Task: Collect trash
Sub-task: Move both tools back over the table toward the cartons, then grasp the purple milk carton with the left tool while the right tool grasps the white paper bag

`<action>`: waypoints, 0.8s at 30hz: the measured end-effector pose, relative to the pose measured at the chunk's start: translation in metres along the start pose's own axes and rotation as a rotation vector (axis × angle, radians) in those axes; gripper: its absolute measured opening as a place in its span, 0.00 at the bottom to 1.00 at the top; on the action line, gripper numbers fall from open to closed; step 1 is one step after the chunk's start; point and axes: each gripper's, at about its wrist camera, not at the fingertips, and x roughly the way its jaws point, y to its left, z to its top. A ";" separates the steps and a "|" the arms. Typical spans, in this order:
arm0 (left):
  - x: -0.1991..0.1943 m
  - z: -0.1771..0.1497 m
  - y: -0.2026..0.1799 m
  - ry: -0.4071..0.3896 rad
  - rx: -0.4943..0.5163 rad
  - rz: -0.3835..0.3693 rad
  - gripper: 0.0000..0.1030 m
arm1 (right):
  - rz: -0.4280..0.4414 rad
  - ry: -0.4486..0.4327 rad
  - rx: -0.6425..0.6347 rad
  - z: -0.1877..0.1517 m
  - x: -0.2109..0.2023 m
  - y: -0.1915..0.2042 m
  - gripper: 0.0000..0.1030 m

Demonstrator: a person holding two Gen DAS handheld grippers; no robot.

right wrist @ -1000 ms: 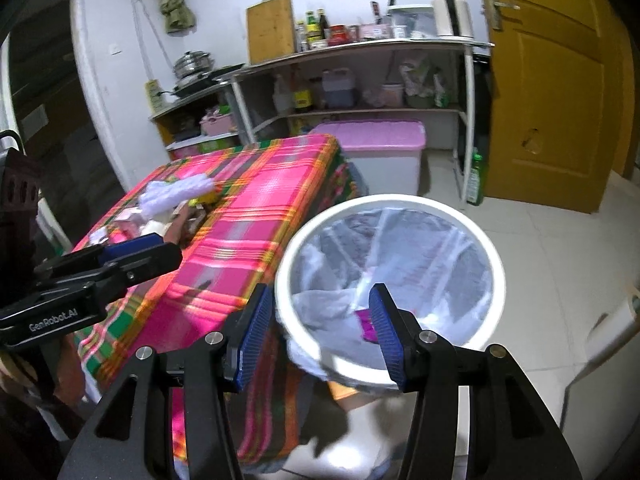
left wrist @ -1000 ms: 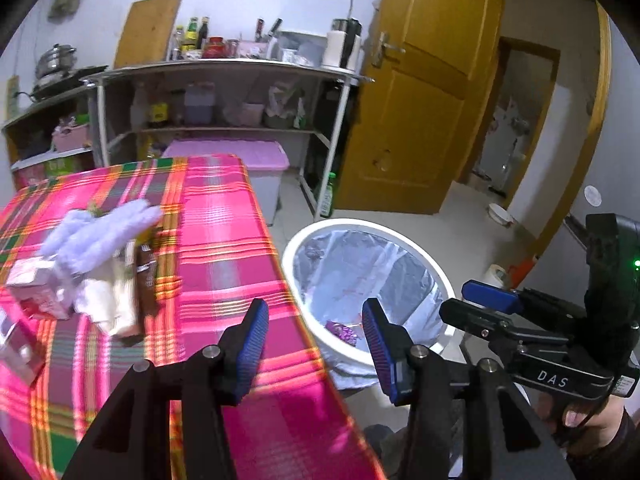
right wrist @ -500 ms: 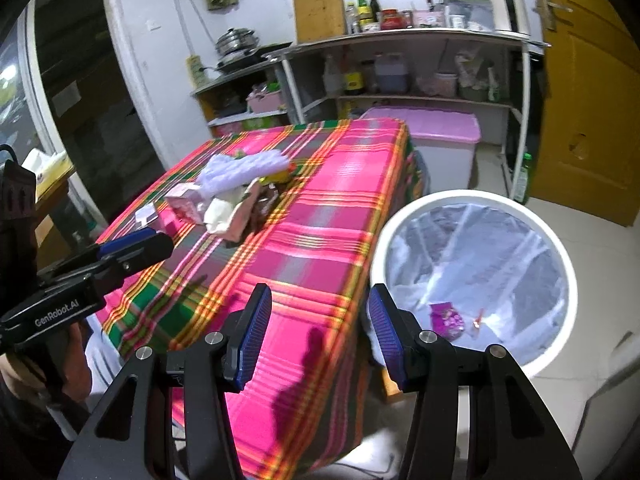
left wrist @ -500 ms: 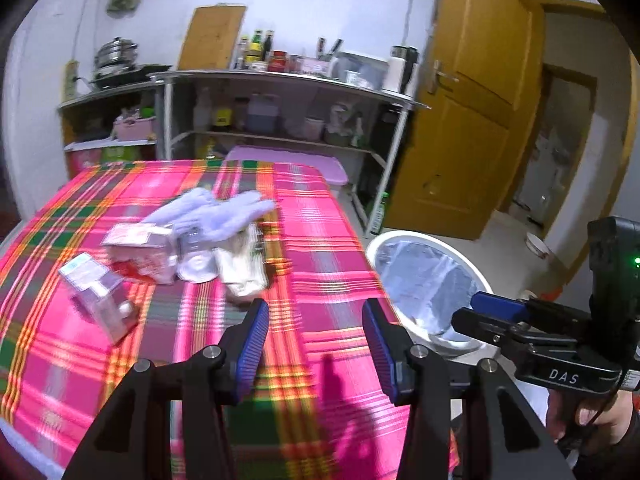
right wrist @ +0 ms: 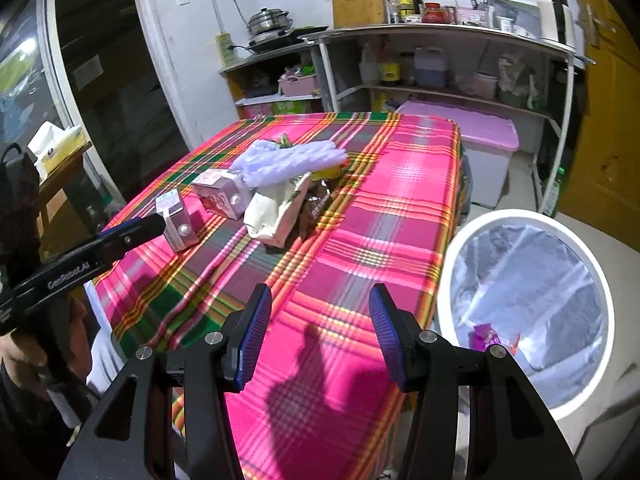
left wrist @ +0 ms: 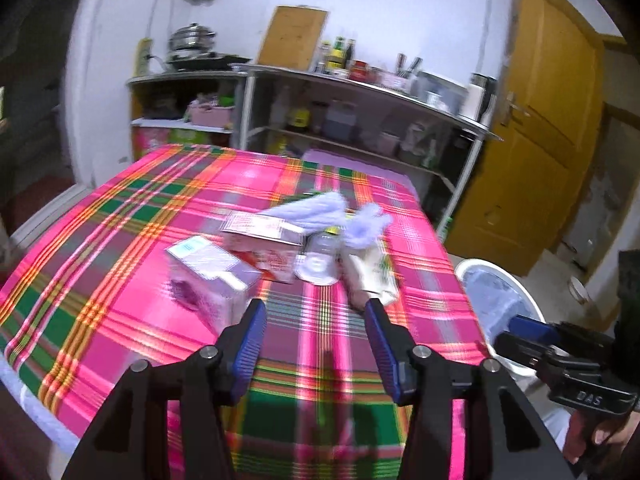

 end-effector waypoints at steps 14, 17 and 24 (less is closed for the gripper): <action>0.043 0.017 0.040 0.008 -0.149 0.123 0.63 | 0.017 0.014 -0.006 0.023 0.032 0.008 0.50; 0.055 0.019 0.043 0.021 -0.158 0.152 0.63 | 0.024 0.015 -0.009 0.027 0.038 0.011 0.50; 0.066 0.018 0.053 0.027 -0.148 0.222 0.63 | 0.046 0.020 -0.029 0.036 0.052 0.023 0.50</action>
